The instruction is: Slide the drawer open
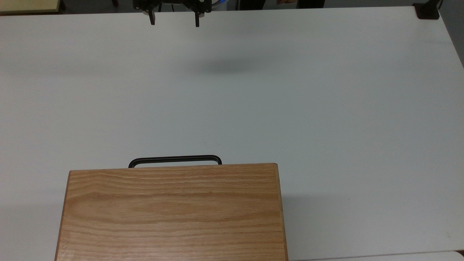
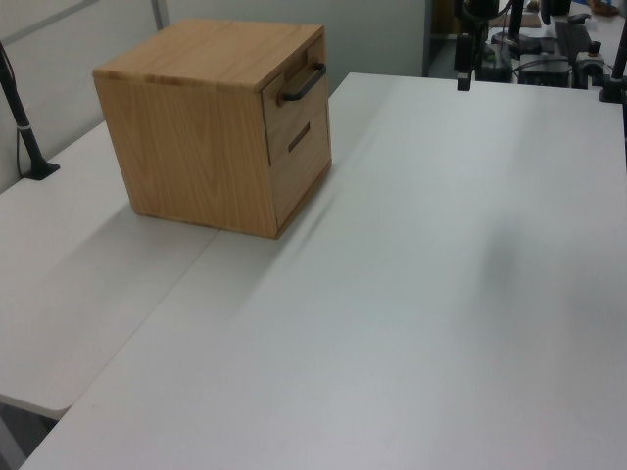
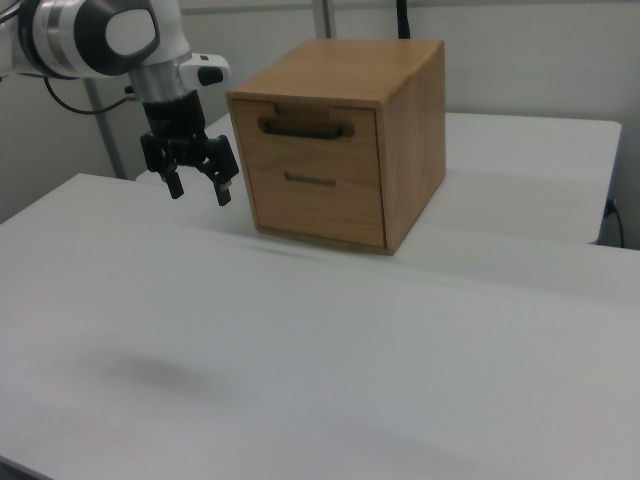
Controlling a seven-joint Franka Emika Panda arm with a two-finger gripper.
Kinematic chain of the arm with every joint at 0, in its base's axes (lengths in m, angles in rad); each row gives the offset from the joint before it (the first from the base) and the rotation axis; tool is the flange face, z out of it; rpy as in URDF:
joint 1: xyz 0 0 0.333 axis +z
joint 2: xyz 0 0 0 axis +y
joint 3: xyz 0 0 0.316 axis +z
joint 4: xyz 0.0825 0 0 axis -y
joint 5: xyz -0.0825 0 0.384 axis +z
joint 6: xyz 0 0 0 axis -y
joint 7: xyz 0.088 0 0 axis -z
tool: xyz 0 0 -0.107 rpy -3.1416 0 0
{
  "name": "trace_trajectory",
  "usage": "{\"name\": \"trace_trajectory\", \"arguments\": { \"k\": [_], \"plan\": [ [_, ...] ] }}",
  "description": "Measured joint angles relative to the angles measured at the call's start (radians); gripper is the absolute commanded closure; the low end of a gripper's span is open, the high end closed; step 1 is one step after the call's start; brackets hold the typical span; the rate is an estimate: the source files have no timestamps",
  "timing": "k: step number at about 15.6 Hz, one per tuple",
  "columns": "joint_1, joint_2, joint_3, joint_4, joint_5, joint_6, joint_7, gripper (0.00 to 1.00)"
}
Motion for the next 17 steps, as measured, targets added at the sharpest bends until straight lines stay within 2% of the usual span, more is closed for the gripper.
{"name": "trace_trajectory", "arguments": {
  "k": [12, 17],
  "plan": [
    [0.000, 0.000, -0.001, 0.000, 0.000, -0.006, 0.000, 0.00],
    [-0.006, 0.000, -0.017, 0.000, 0.000, -0.006, 0.023, 0.00]
  ]
}}
